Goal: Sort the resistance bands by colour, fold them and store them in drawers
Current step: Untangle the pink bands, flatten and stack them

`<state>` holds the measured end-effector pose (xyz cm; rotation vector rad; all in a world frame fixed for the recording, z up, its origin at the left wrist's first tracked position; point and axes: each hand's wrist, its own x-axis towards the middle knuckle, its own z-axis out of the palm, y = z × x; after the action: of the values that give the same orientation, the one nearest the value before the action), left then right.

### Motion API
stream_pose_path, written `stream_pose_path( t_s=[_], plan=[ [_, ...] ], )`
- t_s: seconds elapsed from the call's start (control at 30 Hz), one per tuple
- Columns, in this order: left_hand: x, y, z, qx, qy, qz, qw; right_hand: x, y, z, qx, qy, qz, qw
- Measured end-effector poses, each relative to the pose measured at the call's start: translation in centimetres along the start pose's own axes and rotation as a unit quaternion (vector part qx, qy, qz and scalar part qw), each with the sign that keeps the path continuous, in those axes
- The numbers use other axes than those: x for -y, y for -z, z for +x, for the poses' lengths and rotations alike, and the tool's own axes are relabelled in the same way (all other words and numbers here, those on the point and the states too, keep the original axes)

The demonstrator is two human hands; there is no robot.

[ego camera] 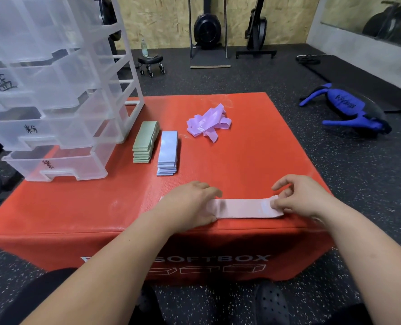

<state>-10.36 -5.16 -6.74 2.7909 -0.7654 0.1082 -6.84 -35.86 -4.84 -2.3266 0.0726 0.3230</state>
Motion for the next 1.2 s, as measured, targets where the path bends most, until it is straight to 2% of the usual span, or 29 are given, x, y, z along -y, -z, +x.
stream_pose_path(
  t_s=[0.2,0.43,0.57,0.7,0.9,1.0,1.07,1.1,1.2],
  plan=[
    [-0.1,0.0,0.0,0.016,0.005,-0.009,1.0,0.5,-0.2,-0.2,-0.024,-0.012,-0.136,0.99],
    [-0.2,-0.2,0.3,0.023,0.007,-0.005,1.0,0.9,-1.4,-0.3,-0.036,-0.031,-0.135,0.99],
    [-0.2,-0.3,0.3,0.016,0.006,-0.003,1.0,0.6,-1.7,-0.3,-0.043,-0.031,-0.087,0.995],
    [-0.2,-0.3,0.4,0.02,0.009,-0.017,1.0,0.4,-1.2,-0.2,-0.023,-0.03,0.027,0.999],
    [0.1,-0.5,0.6,0.016,0.002,-0.038,0.999,1.2,0.0,-1.1,0.035,-0.04,0.219,0.974],
    [-0.8,-0.8,1.0,-0.023,0.029,-0.111,0.993,1.9,-0.2,-1.4,0.044,-0.018,0.266,0.963],
    [-2.2,-0.5,1.5,-0.057,0.081,-0.24,0.966,2.4,-0.6,-1.6,0.04,0.004,0.278,0.96],
    [-3.1,-0.1,1.8,-0.055,0.109,-0.322,0.939,2.7,-0.9,-1.7,0.038,0.017,0.284,0.958],
    [-5.0,0.5,2.7,-0.024,0.185,-0.529,0.828,3.6,-1.9,-2.3,0.054,0.053,0.304,0.95]
  ],
)
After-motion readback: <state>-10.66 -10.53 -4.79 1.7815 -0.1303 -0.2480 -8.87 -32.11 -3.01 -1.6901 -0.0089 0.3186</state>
